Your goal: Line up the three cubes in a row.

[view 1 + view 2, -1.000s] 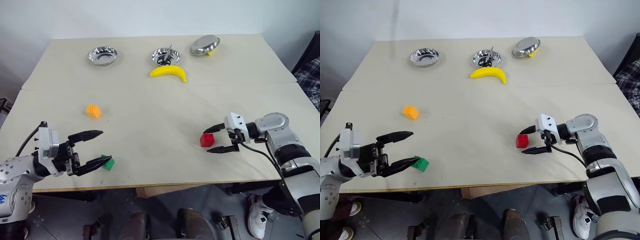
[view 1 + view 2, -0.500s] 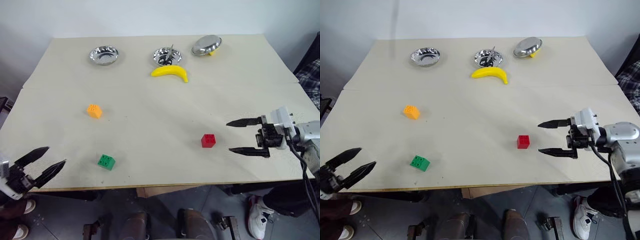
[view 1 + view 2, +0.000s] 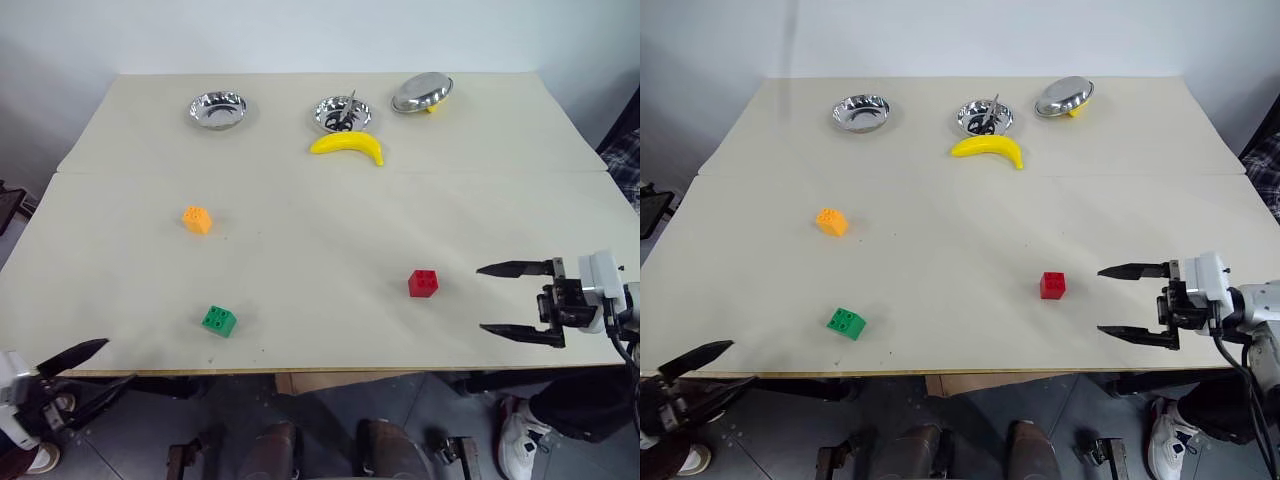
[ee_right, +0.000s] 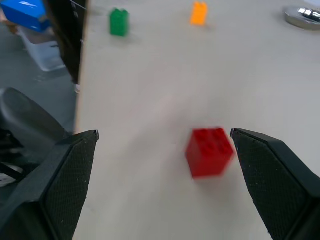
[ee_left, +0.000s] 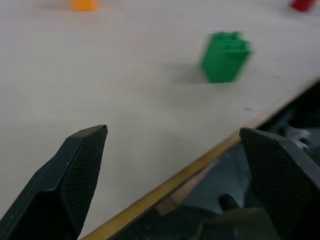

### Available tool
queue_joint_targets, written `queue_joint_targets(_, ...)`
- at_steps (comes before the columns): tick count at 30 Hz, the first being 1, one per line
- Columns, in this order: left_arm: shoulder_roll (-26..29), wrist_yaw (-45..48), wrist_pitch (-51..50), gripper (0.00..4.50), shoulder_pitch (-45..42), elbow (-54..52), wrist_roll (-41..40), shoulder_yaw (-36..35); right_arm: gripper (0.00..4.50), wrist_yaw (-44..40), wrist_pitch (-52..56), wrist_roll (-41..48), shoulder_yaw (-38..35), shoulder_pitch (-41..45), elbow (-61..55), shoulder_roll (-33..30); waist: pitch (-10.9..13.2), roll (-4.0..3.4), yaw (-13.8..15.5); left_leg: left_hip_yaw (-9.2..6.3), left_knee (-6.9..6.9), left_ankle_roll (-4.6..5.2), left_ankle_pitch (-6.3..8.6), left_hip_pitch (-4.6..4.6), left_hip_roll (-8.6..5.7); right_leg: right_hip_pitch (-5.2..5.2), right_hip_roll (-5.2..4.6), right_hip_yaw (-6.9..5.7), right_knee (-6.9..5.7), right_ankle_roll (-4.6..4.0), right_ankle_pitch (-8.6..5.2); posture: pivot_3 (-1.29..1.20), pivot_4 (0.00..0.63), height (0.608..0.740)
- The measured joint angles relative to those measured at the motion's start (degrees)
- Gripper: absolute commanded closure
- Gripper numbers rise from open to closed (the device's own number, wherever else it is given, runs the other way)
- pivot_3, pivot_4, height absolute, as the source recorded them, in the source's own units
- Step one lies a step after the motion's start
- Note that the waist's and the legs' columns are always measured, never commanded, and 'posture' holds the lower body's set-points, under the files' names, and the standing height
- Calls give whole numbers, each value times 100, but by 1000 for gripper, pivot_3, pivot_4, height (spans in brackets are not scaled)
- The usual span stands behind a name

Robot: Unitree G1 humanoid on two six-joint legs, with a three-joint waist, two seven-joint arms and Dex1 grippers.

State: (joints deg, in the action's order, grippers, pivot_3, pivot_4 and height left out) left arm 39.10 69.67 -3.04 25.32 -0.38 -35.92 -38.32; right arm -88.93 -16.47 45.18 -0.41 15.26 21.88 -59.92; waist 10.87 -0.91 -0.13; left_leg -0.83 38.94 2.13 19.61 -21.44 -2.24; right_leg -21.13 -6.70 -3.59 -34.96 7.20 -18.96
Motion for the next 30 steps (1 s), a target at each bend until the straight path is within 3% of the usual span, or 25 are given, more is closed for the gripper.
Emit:
queue_joint_targets(4,-215,-400,-401,0,6,-1165,-83,490,59,-11,-255,-67,0,62,559,-288,0,0,-7,-1,-3,0,0,0,0,0,1,-1,1,0,0,0,150,740)
queue_joint_targets(10,-912,-2201,-1293,0,-199,-2381,3,1151,59,-18,-625,22,0,-193,817,-630,-1,-3,4,0,2,0,0,13,2,16,6,-4,-1,0,0,0,150,740)
queue_joint_targets(15,-1343,-3204,-1526,0,-587,-2516,576,1855,59,-18,-614,122,-2,-391,721,-748,-1,-3,15,-3,9,-1,-1,32,2,46,9,-11,12,0,0,0,150,740)
queue_joint_targets(19,-1372,-3547,-1563,0,-805,-2407,926,2160,59,-18,-591,151,-2,-448,498,-745,-3,-7,24,-3,10,-1,0,32,1,46,9,-10,13,1,0,0,150,740)
queue_joint_targets(28,-1434,-3740,-1510,2782,-923,-2108,1133,2324,0,-18,-470,205,-7,-447,190,-692,-3,-7,51,-6,11,-1,-1,31,1,48,8,-12,17,1,0,0,150,740)
queue_joint_targets(30,-1415,-3622,-1477,2994,-951,-2086,1112,2340,0,-18,-421,220,-51,-452,133,-621,-3,-7,64,-5,11,-1,-1,31,1,48,8,-12,20,1,0,0,150,740)
